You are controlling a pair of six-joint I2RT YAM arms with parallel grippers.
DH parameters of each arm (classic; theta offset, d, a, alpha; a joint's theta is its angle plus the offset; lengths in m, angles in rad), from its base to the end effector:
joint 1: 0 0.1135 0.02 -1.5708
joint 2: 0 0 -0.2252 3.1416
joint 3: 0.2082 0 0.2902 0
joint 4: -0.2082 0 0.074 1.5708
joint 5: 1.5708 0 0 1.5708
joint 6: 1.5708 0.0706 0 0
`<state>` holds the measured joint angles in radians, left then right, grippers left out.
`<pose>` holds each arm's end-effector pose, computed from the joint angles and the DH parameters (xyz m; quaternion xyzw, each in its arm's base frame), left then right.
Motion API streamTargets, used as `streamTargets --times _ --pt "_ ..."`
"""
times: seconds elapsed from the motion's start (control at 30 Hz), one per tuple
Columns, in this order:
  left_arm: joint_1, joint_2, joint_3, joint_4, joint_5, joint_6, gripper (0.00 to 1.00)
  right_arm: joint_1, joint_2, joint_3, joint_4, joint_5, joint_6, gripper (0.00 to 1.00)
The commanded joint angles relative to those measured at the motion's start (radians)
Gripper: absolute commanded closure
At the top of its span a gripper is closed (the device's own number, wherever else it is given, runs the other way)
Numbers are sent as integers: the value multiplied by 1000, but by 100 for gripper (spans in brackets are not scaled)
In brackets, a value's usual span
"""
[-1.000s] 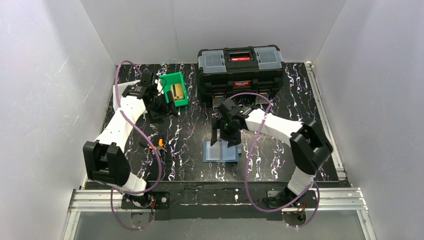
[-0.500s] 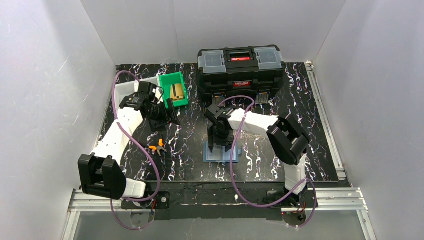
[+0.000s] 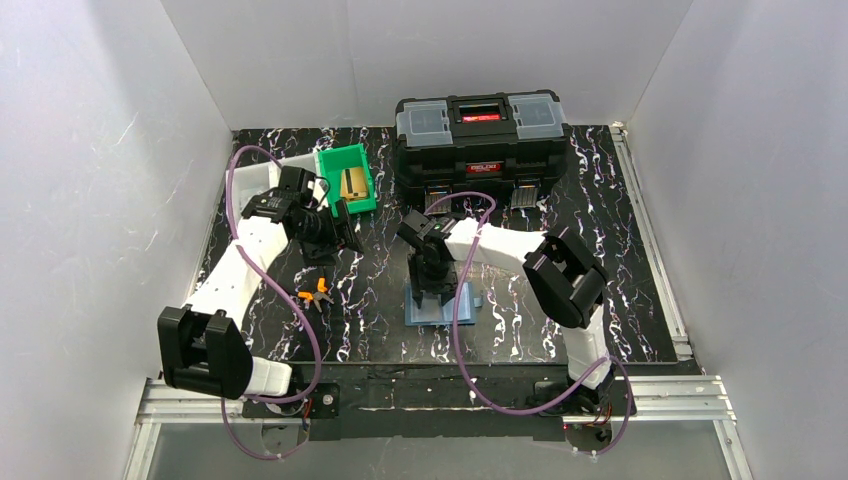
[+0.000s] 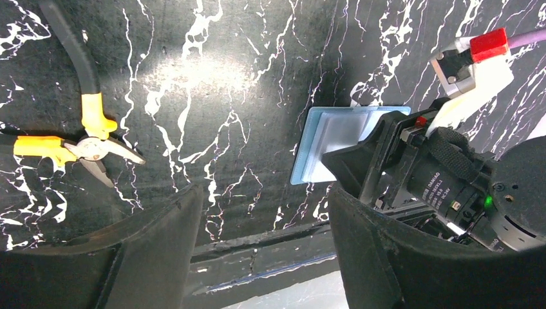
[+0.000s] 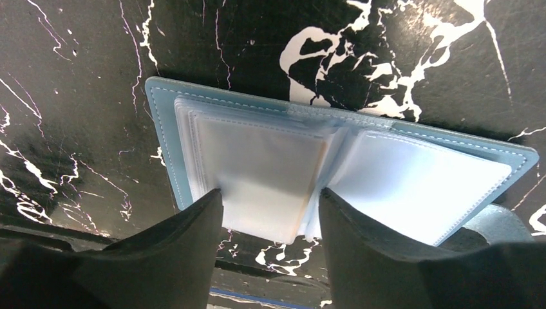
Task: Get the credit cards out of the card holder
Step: Remove the credit card from the card holder.
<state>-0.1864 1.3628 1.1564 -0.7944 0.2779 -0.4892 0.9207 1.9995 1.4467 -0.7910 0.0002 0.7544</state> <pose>0.3308 -0.0821 0.2149 -0.1048 0.9454 -0.2177 0.2187 0.2538 0.3338 0.0794 -0.0825 0.9901 0.0841 0.0759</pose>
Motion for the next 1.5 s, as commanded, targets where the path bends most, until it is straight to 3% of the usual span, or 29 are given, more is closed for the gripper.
streamTargets --times 0.0,0.13,0.37,0.57,0.8,0.97,1.47 --pt "-22 -7 -7 -6 12 -13 30 4 48 -18 -3 7 -25 43" --pt "-53 9 -5 -4 6 -27 30 -23 43 -86 46 -47 -40 52" --pt "-147 62 -26 26 15 -86 31 -106 -23 -252 196 -143 -59 81" --pt "-232 131 -40 89 53 -142 37 -144 -38 -328 282 -212 -73 91" --pt "-319 226 -33 168 115 -182 59 -180 -33 -371 325 -254 -69 99" --pt "-361 301 -17 213 142 -188 68 -196 -24 -392 352 -286 -63 99" --pt "-411 438 21 262 154 -137 72 -214 -21 -411 369 -306 -59 99"
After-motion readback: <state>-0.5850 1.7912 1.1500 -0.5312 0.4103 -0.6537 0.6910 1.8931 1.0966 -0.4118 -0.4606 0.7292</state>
